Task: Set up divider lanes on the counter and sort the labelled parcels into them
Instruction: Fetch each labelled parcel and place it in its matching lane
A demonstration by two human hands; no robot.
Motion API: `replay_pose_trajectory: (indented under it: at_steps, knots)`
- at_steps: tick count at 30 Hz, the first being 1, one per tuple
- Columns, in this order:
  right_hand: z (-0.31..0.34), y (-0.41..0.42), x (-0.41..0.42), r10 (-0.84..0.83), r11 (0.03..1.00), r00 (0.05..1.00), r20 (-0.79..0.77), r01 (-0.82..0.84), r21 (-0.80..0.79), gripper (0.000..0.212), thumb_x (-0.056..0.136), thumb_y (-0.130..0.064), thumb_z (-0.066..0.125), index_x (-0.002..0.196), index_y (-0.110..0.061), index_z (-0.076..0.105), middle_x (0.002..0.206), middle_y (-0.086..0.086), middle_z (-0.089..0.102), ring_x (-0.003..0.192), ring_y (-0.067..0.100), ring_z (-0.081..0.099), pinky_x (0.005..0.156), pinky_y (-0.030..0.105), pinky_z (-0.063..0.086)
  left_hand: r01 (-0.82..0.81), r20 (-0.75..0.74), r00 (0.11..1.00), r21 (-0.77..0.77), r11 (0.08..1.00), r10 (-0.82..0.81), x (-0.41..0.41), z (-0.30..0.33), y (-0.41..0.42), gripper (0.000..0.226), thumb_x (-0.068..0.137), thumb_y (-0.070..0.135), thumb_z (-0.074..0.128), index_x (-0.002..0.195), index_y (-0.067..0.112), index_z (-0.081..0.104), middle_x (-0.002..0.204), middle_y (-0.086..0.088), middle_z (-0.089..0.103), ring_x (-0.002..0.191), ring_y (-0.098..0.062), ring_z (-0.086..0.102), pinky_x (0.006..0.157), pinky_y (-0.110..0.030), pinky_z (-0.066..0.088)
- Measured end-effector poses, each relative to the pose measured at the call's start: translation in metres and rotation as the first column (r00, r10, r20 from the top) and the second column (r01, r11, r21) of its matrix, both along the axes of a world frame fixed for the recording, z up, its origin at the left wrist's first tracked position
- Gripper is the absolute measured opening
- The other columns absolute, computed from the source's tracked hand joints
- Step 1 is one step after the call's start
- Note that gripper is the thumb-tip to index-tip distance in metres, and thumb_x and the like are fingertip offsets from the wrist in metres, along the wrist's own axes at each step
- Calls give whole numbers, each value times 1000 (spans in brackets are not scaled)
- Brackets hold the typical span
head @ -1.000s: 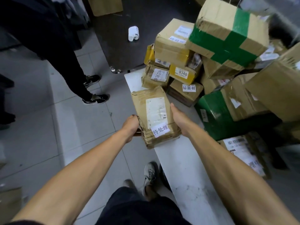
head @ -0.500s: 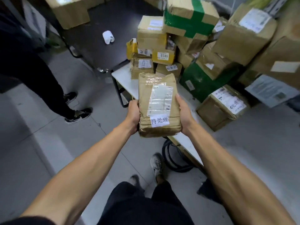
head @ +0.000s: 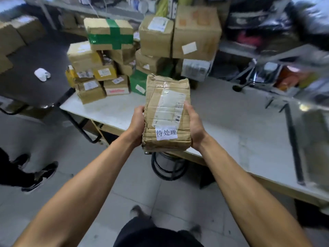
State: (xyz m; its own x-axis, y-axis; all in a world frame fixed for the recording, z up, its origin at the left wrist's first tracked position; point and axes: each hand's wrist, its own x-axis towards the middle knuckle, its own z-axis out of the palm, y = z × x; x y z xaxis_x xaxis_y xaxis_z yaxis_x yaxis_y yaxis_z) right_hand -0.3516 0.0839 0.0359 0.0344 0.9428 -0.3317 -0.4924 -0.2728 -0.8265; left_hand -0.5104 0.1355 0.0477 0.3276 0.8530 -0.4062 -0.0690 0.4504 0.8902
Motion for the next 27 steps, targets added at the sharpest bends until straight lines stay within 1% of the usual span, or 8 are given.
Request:
replay_pose_trajectory:
  at_steps: [5, 9, 14, 17, 21, 23, 26, 27]
  knots:
    - [6, -79, 95, -162, 986, 981, 104, 165, -23, 58, 109, -47, 29, 141, -6, 55, 132, 19, 66, 122, 36, 64, 106, 52, 49, 104, 17, 995, -31, 994, -103, 104, 3, -62, 48, 110, 25, 26, 82, 10, 63, 61, -3, 71, 59, -17, 70, 47, -20, 54]
    - [5, -152, 174, -257, 963, 961, 103, 263, -54, 51, 108, -41, 35, 141, -6, 54, 131, 20, 67, 118, 35, 66, 93, 45, 59, 187, 43, 982, -123, 975, -183, 188, -10, -116, 50, 108, 32, 27, 91, 8, 67, 82, -12, 74, 65, -22, 73, 63, -29, 60]
    - [-4, -222, 249, -320, 938, 936, 149, 335, -87, 50, 109, -40, 35, 139, -7, 55, 123, 17, 71, 108, 30, 72, 82, 39, 62, 306, 39, 952, -158, 939, -303, 271, -28, -174, 48, 109, 23, 23, 82, 10, 61, 60, -5, 71, 50, -16, 69, 46, -22, 55]
    - [-10, -243, 283, -344, 923, 923, 174, 366, -119, 49, 109, -41, 34, 136, -7, 58, 115, 13, 74, 100, 25, 74, 75, 34, 62, 355, 48, 935, -161, 921, -352, 311, -35, -189, 49, 110, 24, 24, 84, 10, 63, 60, -3, 72, 51, -15, 70, 45, -22, 54]
    - [-28, -245, 328, -411, 879, 892, 188, 443, -178, 50, 110, -40, 33, 138, -6, 57, 125, 18, 70, 107, 27, 72, 78, 35, 62, 382, 34, 923, -196, 903, -383, 363, -47, -180, 58, 110, 43, 21, 104, 11, 69, 82, -11, 78, 69, -23, 76, 56, -29, 60]
    - [-34, -236, 353, -414, 867, 888, 201, 452, -209, 49, 111, -40, 32, 139, -7, 56, 124, 17, 70, 104, 26, 74, 75, 35, 63, 400, 25, 914, -212, 892, -404, 388, -54, -169, 61, 109, 50, 20, 111, 12, 68, 88, -13, 79, 75, -25, 77, 61, -33, 62]
    - [-43, -213, 398, -390, 857, 884, 258, 450, -250, 42, 111, -38, 34, 131, -12, 59, 105, 7, 75, 83, 15, 77, 63, 27, 61, 411, 37, 909, -245, 878, -415, 433, -68, -144, 61, 109, 53, 20, 110, 14, 67, 91, -12, 79, 80, -26, 77, 72, -37, 61]
    - [-46, -201, 414, -378, 854, 879, 291, 453, -257, 40, 111, -38, 35, 127, -13, 61, 100, 4, 76, 81, 13, 76, 63, 27, 60, 413, 36, 908, -246, 877, -417, 448, -71, -134, 61, 108, 53, 21, 111, 13, 67, 94, -12, 79, 83, -27, 77, 76, -39, 61]
